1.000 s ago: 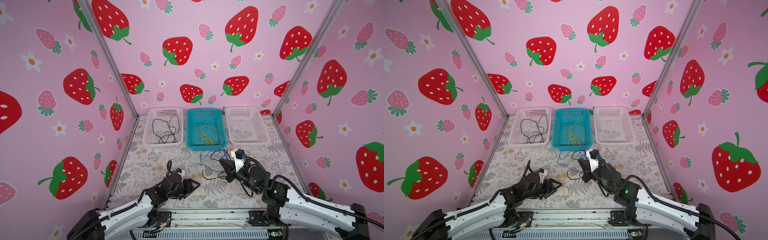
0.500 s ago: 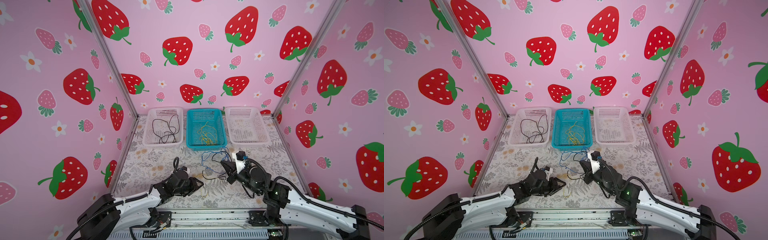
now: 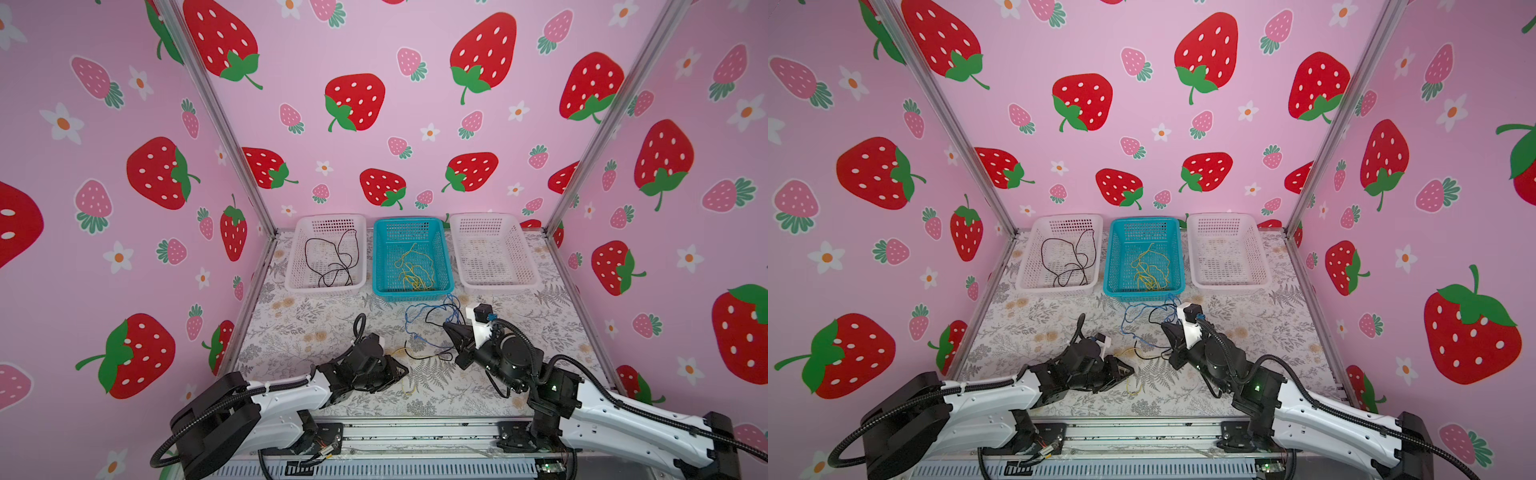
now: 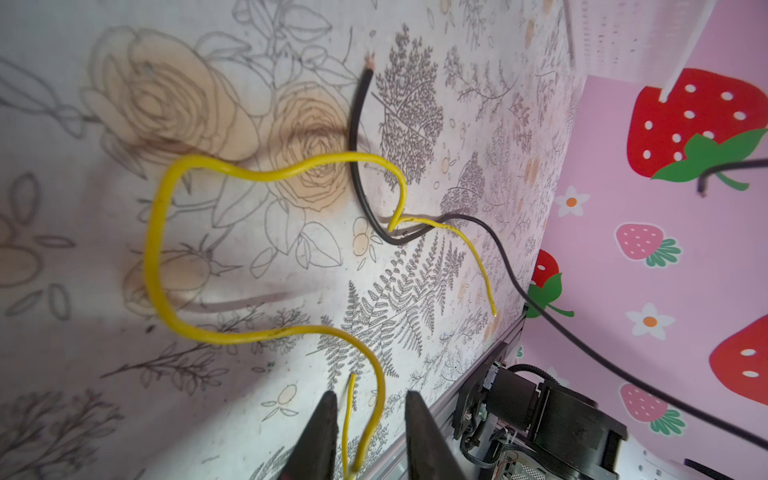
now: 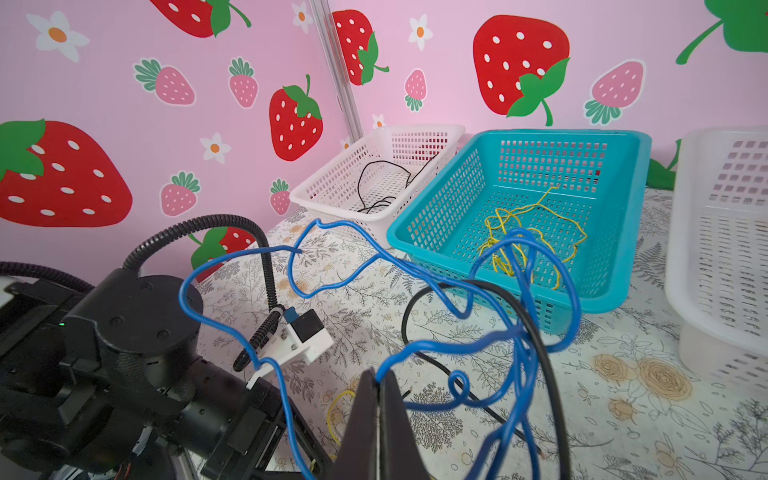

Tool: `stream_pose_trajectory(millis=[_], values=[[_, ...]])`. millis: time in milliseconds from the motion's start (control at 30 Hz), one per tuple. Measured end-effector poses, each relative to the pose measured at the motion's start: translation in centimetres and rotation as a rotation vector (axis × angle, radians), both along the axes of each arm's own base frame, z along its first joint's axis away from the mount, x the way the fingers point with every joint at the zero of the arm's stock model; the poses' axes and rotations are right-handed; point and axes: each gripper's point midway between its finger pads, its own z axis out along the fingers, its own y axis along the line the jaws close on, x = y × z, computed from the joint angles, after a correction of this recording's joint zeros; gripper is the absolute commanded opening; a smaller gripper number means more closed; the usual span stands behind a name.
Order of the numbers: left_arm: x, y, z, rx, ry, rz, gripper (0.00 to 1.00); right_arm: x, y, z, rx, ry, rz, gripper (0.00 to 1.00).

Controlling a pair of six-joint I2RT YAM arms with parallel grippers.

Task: Untangle the cables
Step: 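Grasp the yellow wire with the left gripper and pull it from the tangle, then carry the yellow wire with the left gripper over the teal basket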

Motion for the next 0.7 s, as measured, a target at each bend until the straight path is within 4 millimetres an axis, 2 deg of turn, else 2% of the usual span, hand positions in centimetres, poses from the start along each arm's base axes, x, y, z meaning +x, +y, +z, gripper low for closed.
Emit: stream_pose_trajectory(millis=[233, 333, 367, 533, 700], values=[[0.1, -0.3, 0.0, -0.002, -0.001, -0.005, 0.14, 0.1, -0.2, -0.3, -0.004, 0.003, -0.008, 0.0], [0.2, -0.5, 0.3, -0.011, -0.007, -0.014, 0.07, 0.1, -0.2, -0.4, -0.005, 0.005, -0.012, 0.0], [0.2, -0.6, 0.4, -0.015, -0.01, -0.014, 0.01, 0.1, -0.2, -0.4, -0.004, 0.005, -0.013, 0.0], [0.3, -0.8, 1.8, -0.035, -0.038, -0.03, 0.0, 0.2, -0.3, -0.4, -0.002, 0.005, -0.022, 0.0], [0.2, -1.1, 4.6, -0.078, -0.09, -0.053, 0.0, 0.6, -0.9, -0.5, 0.008, 0.012, -0.058, 0.0]])
